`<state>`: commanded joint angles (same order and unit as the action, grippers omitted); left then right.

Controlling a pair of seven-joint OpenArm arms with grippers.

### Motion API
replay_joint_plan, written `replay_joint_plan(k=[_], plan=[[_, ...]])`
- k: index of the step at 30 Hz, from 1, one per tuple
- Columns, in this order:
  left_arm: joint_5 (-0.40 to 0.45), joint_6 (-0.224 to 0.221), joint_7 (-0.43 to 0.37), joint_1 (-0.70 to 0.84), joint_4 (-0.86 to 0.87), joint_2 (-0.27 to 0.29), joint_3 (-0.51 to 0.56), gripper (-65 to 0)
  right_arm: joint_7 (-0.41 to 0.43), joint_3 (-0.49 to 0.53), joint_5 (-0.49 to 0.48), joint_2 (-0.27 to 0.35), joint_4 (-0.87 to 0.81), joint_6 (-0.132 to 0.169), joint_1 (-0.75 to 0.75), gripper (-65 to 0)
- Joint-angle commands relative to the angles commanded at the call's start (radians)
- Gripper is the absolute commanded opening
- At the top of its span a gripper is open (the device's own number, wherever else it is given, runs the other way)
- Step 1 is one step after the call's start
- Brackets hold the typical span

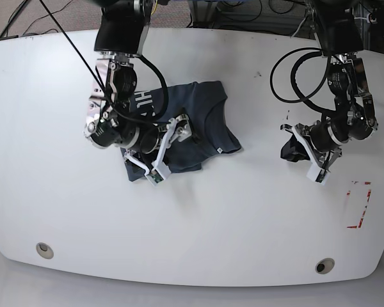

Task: Layout the t-shirt on the table in an organized manner, then fold the t-shirt properly
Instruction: 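Move the left gripper aside and press the bundle with the right gripper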

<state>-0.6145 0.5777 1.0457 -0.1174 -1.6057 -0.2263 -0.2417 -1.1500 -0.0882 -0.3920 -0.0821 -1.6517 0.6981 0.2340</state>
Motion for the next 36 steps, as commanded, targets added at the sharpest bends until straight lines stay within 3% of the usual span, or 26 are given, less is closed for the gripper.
replay_joint_plan(k=[7, 12, 21, 29, 32, 36], plan=[[0.0, 0.0, 0.0, 0.02, -0.003, -0.011, -0.008, -58.6, 0.103, 0.209, 0.112, 0.032, 0.097, 0.0, 0.098, 0.0], [-0.005, 0.0, 0.0, 0.037, -0.009, -0.052, -0.031, -58.6, 0.201, 0.282, 0.204, 0.031, 0.201, 0.0, 0.133, 0.0], [-0.005, 0.0, 0.0, 0.064, -0.009, -0.066, -0.172, -58.6, 0.322, 0.364, 0.311, 0.034, 0.362, 0.0, 0.152, 0.0], [-0.005, 0.0, 0.0, 0.075, -0.006, -0.101, -0.184, -58.6, 0.376, 0.382, 0.33, 0.034, 0.42, 0.0, 0.135, 0.0], [-0.005, 0.0, 0.0, 0.084, -0.005, -0.101, -0.184, -58.6, 0.382, 0.382, 0.33, 0.034, 0.422, 0.0, 0.124, -6.8], [-0.005, 0.0, 0.0, 0.087, -0.008, -0.101, -0.184, -58.6, 0.384, 0.382, 0.33, 0.034, 0.422, 0.0, 0.118, -26.6]])
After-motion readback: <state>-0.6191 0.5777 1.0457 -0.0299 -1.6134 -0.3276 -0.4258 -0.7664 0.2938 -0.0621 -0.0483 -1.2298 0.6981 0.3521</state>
